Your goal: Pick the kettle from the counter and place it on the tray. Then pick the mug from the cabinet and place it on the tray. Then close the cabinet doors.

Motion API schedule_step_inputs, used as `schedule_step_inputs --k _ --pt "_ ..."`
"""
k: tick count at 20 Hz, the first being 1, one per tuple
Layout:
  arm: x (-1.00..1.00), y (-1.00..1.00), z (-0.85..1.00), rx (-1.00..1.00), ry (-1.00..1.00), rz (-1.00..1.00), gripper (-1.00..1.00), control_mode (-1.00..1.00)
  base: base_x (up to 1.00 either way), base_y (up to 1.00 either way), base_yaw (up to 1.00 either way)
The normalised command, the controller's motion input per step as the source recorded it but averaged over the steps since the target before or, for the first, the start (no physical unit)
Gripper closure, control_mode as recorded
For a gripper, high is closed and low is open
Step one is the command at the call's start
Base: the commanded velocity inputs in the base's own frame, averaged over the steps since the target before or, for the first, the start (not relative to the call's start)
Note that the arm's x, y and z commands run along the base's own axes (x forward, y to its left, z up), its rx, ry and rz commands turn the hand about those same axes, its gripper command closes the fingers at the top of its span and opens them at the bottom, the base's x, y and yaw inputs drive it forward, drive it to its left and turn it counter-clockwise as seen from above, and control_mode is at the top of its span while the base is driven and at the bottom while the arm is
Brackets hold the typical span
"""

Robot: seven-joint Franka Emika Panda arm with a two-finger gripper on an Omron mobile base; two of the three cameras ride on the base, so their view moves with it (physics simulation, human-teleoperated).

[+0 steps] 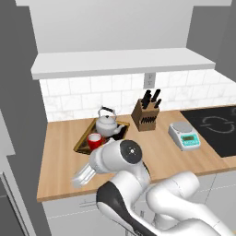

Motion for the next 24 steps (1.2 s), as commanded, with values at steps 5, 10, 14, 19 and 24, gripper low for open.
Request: schedule_step_inputs --k 5,10,14,19,24 --pt "-0.14 0.18 0.02 -0.1 0.04 0.0 -1.0 -1.0 0.0 0.0 0.0" --pt "-0.2 0.35 -0.03 -0.14 0.0 0.05 1.0 -1.0 0.0 0.0 0.0" --pt "-0.51 0.2 0.13 -0.11 -0.01 0.01 1.0 -1.0 0.0 0.0 0.0" --pt "-0.35 0.34 0.21 -0.18 0.0 -0.04 1.0 -1.0 0.0 0.0 0.0" --pt "-0.43 0.32 0.19 -0.3 -0.12 -0.03 1.0 -1.0 0.0 0.0 0.0"
